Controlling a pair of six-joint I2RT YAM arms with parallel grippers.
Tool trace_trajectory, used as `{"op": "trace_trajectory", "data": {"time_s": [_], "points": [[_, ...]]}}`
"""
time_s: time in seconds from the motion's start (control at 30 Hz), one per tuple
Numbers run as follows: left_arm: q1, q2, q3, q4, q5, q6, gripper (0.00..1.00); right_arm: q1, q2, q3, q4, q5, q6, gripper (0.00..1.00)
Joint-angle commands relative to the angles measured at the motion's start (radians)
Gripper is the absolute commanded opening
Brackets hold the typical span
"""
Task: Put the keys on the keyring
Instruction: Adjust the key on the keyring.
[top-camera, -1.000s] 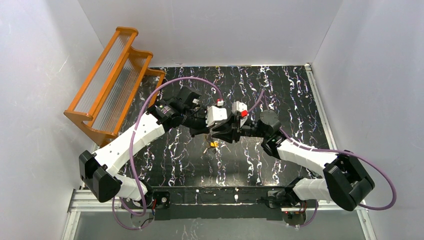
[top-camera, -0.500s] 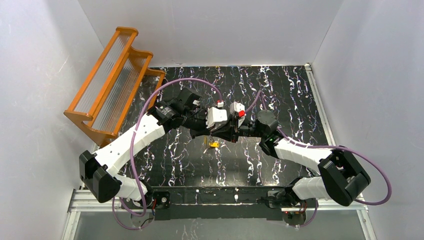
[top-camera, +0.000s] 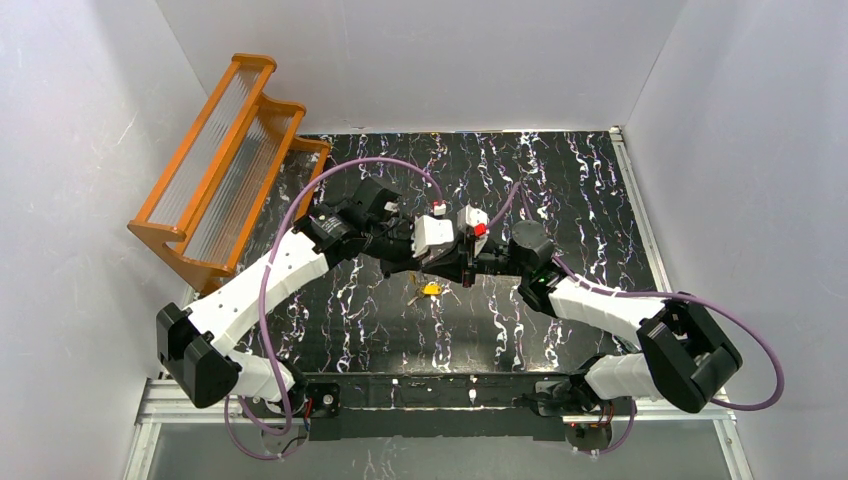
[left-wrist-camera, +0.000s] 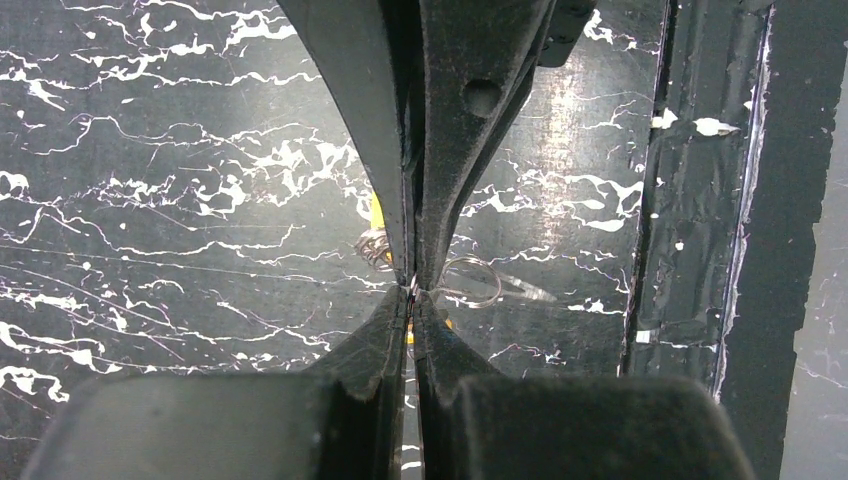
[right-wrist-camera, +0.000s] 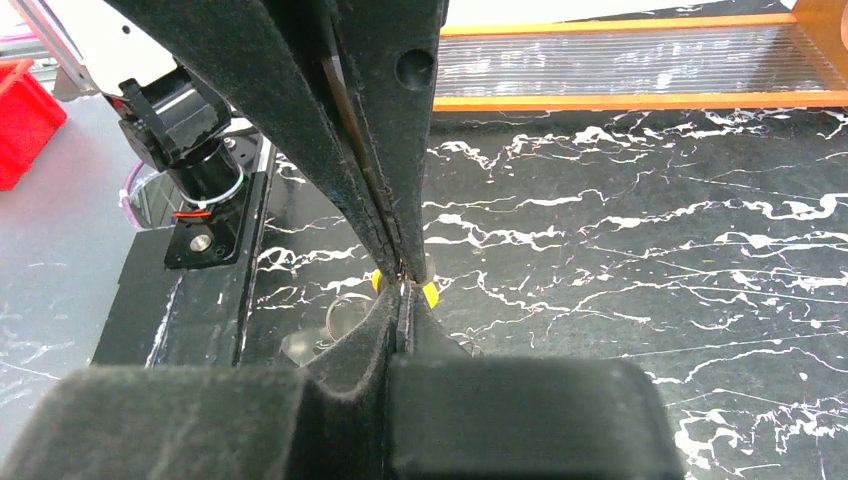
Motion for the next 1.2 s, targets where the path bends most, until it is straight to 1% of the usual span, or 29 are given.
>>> {"op": "trace_trajectory", "data": {"time_s": [0.0, 0.03, 0.07, 0.1, 0.13, 0.17, 0.23, 0.3, 0.4, 0.5, 0.6, 0.77, 1.0, 1.17], "points": [[-0.007, -0.048, -0.017, 0.015, 0.053, -0.007, 0.0, 0.005, -0.029, 0.02, 0.001, 0.01, -0.024, 0.01], [-0.006, -0.053, -0.023, 0.014, 0.048, -0.006, 0.0, 0.004, -0.034, 0.02, 0.0, 0.007, -0.026, 0.01], [-0.006, -0.062, -0.03, 0.017, 0.044, -0.006, 0.05, 0.005, -0.037, 0.019, -0.001, 0.002, -0.029, 0.01], [-0.007, -0.074, -0.044, 0.023, 0.037, -0.006, 0.13, 0.004, -0.043, 0.018, -0.003, -0.006, -0.033, 0.01], [-0.007, -0.089, -0.06, 0.036, 0.031, -0.007, 0.23, 0.005, -0.047, 0.018, -0.005, -0.012, -0.037, 0.01], [-0.007, -0.107, -0.078, 0.057, 0.029, -0.007, 0.29, 0.005, -0.053, 0.018, -0.007, -0.021, -0.04, 0.01], [-0.007, -0.153, -0.135, 0.123, 0.028, -0.014, 0.36, 0.004, -0.066, 0.016, -0.015, -0.035, -0.052, 0.01], [-0.007, -0.205, -0.188, 0.188, 0.028, -0.016, 0.39, 0.005, -0.078, 0.014, -0.026, -0.05, -0.065, 0.01], [-0.006, -0.293, -0.286, 0.296, -0.004, -0.023, 0.39, 0.004, -0.104, 0.008, -0.048, -0.067, -0.084, 0.01], [-0.006, -0.372, -0.395, 0.432, -0.029, -0.078, 0.4, 0.004, -0.124, 0.004, -0.068, -0.092, -0.128, 0.01], [-0.006, -0.415, -0.472, 0.538, -0.013, -0.128, 0.38, 0.003, -0.143, 0.004, -0.099, -0.126, -0.166, 0.01], [0.001, -0.406, -0.496, 0.569, 0.111, -0.168, 0.3, 0.004, -0.182, -0.004, -0.123, -0.131, -0.188, 0.01], [0.054, -0.419, -0.566, 0.749, 0.28, -0.283, 0.24, 0.004, -0.184, 0.004, -0.131, -0.158, -0.188, 0.01], [0.063, -0.403, -0.572, 0.79, 0.324, -0.314, 0.2, 0.004, -0.18, 0.011, -0.129, -0.161, -0.187, 0.01]]}}
